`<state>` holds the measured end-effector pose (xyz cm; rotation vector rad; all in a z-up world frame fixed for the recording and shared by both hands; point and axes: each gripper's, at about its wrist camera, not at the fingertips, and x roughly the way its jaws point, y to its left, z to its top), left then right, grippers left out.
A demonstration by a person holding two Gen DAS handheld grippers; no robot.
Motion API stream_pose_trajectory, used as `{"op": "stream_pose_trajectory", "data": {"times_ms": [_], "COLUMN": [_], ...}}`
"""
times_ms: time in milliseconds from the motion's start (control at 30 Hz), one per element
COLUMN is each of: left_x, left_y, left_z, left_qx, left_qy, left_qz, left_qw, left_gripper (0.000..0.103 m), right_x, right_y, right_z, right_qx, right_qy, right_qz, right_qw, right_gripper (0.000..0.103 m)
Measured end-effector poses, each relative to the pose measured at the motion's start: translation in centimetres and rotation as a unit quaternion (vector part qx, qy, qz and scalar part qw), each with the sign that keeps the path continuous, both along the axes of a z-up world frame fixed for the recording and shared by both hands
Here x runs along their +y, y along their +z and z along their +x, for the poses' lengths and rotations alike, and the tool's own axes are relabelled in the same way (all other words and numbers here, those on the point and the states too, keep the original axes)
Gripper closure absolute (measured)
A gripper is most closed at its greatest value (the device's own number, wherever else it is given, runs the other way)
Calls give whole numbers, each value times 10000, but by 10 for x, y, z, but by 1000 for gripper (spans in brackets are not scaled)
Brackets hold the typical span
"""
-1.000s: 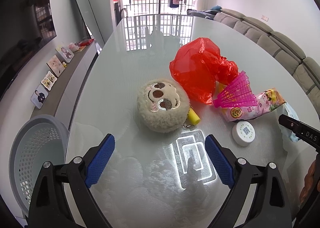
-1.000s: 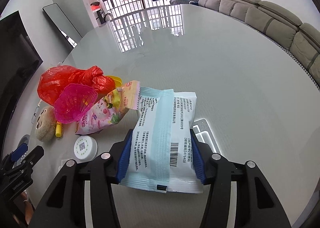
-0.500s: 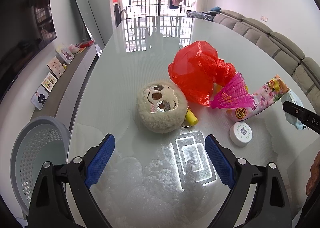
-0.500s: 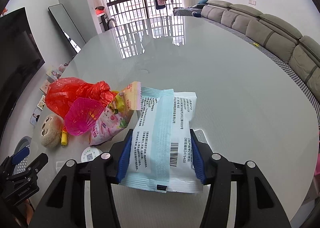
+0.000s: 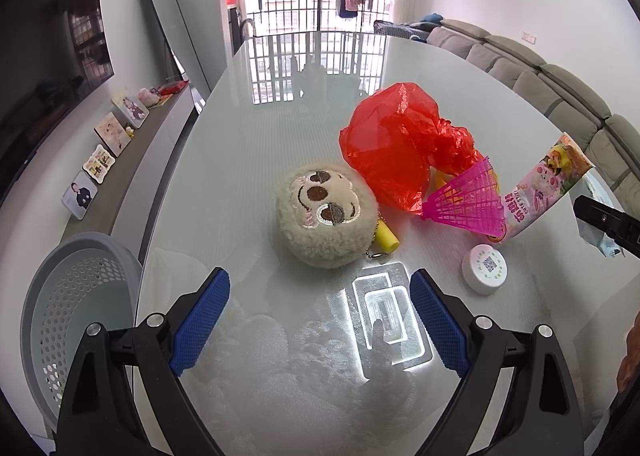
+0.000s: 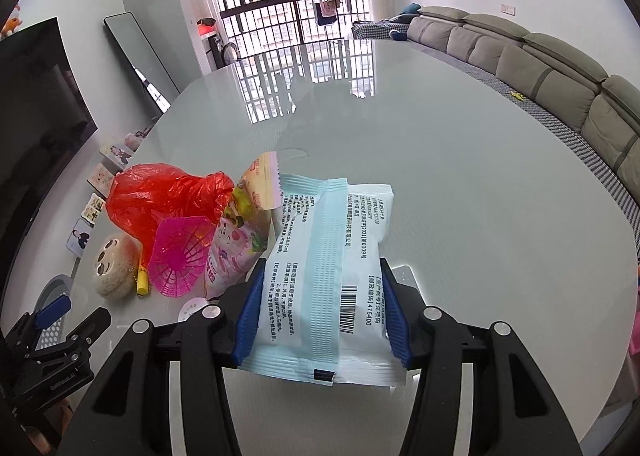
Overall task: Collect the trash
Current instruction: 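Lift the snack bag off the table with the right gripper, then close the left gripper on the beige plush sloth toy while the right gripper holds the snack bag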
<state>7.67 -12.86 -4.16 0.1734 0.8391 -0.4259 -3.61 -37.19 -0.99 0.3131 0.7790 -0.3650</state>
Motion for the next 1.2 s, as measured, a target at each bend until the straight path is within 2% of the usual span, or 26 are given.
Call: {"op": "stream_pose_trajectory", "data": {"times_ms": [267,767,1200], "left_x": [-1,8,5], "left_y": [1,-3,-4], "left_z": [2,11,12], "left_qx": [-10,55,60], "left_qy": [50,189,136], "left_qz": [8,25,36], "left_qw": [10000,9998,9999], "left_gripper": [13,13,13], "right_x": [4,-2,-20], "right_y": [-3,-12,9], "right_z": [-3,-17,-28], "right_qx": [-27,-12,-165], "right_qy": [84,-115,-380], "right_qz": [79,93,-215], "right_qw": [9999,9999,9989], "right_gripper": [52,52,52]}}
